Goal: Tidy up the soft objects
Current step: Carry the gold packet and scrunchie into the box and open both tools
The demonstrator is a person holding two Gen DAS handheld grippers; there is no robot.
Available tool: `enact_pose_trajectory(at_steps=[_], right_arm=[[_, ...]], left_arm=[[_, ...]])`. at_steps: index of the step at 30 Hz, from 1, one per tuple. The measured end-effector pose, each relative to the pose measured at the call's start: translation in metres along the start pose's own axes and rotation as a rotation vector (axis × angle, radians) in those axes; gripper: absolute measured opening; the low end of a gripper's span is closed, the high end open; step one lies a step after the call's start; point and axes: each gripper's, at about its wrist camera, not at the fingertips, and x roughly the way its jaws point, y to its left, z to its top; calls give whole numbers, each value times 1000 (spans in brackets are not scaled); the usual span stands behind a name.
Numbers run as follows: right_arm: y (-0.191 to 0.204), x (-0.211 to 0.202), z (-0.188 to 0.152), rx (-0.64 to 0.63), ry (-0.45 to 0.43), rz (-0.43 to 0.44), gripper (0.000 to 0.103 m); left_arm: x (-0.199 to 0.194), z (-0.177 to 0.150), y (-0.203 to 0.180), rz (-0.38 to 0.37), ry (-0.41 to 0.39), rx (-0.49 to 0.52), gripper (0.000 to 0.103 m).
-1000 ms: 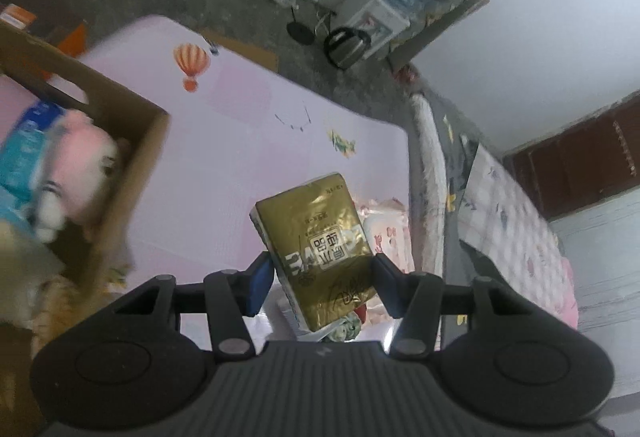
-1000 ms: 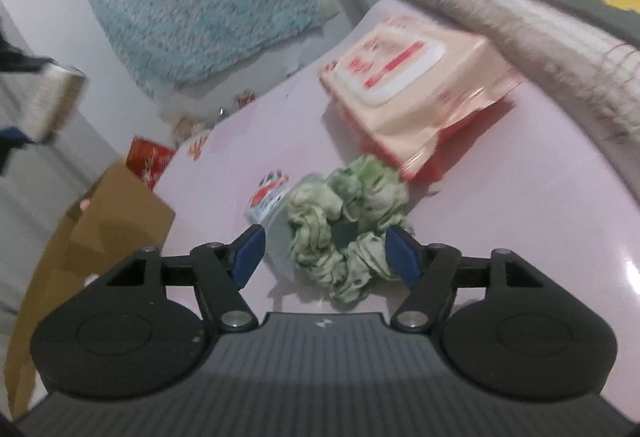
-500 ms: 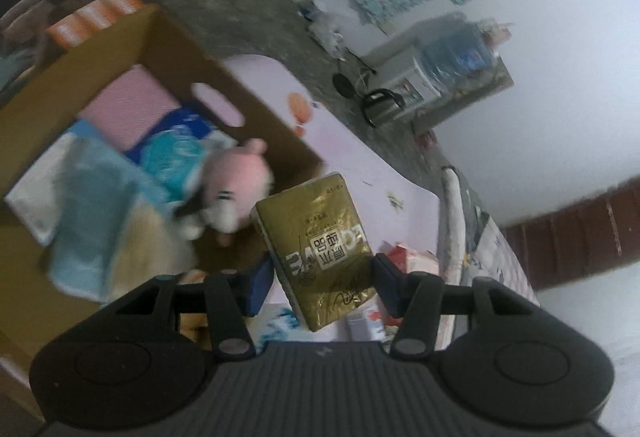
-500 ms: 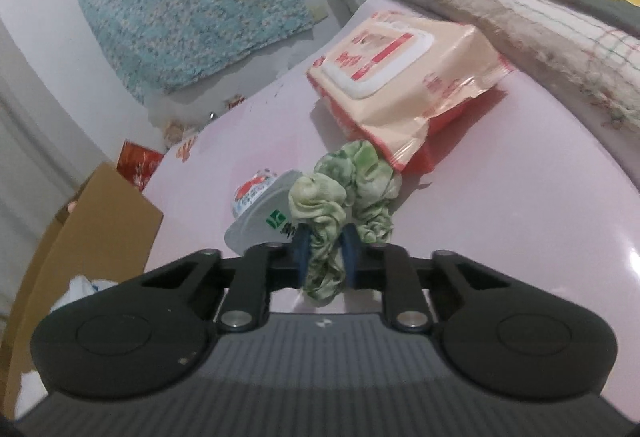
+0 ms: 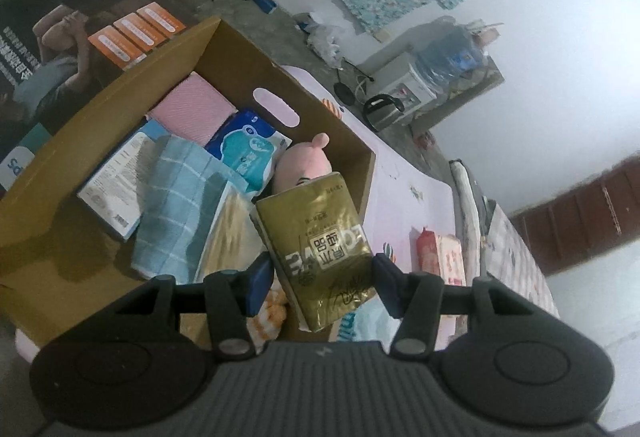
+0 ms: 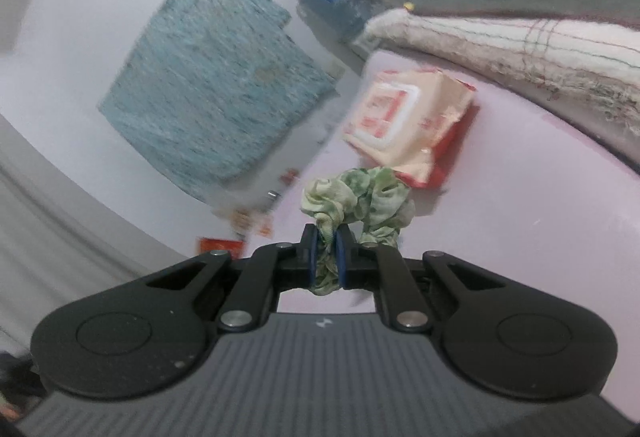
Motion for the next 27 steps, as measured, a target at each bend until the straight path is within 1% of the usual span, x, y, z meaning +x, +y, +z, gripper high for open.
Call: enact_pose_trajectory(at_steps=[5,11,13,17,20,24,27], right_arm=[[39,-27,-7,-25,-7,95,8],[101,-36,-25,-74,60,262,8],[123,-31,-35,-83,109,327,8],[158,-11,-58,-82,221,413,8],[184,12,-82,-69,339,471,8],[215,40,-122,-90,482,494,8],[235,62,-157,-116,589,481,8]], left_arm=[[-13,-7,15,-23,-7,39,55],[-28,-18,37,-50,-18,45,55],[-32,-22,45,-51,-24,51,55],[-36,-28,61,-42,-26,56,55],[-37,-31,73,-37,-21,65,55],[-34,-32,82,-9,0,105,55],[-28,-30,88,10,18,117,55]])
